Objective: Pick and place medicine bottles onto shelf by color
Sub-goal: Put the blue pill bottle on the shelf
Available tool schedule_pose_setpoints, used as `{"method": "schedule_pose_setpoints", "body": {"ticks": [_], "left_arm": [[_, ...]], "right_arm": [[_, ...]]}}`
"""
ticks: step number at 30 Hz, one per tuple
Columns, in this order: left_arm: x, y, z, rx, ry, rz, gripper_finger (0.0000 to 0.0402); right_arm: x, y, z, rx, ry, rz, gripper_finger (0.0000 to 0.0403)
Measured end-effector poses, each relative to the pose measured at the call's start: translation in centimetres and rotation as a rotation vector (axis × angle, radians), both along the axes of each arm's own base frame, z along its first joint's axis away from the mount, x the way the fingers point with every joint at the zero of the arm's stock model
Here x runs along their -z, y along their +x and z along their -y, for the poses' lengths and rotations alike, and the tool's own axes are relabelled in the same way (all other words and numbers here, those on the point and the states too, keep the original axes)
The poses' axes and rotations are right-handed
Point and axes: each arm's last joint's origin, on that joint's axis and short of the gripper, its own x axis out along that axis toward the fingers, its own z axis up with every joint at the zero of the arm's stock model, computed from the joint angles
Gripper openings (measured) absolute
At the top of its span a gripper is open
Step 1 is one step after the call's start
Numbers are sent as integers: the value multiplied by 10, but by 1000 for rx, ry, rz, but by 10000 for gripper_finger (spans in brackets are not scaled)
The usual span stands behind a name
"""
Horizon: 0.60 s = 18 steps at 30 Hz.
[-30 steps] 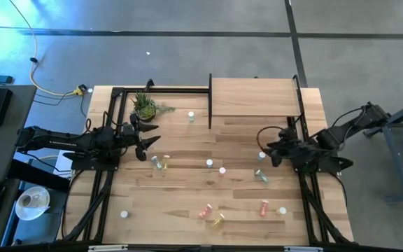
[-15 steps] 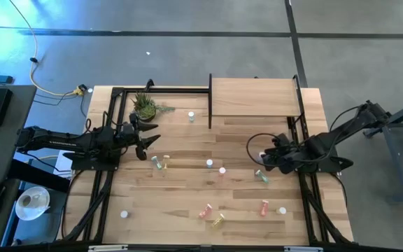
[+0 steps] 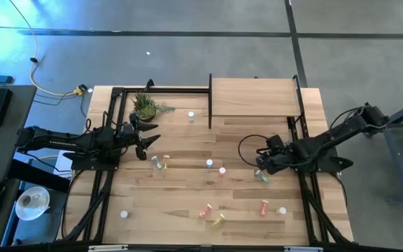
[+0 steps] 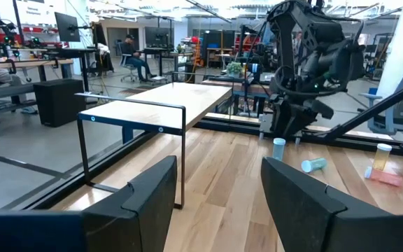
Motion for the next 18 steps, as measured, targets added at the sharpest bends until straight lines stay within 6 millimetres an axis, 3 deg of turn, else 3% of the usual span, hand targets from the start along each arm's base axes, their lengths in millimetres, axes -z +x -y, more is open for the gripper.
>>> {"method": "schedule_pose_setpoints", "body": {"ticks": [18], "left_arm": [[0, 0, 0, 0, 0, -2, 200]], "right_arm": [[12, 11, -2, 4, -22, -39, 195]]}}
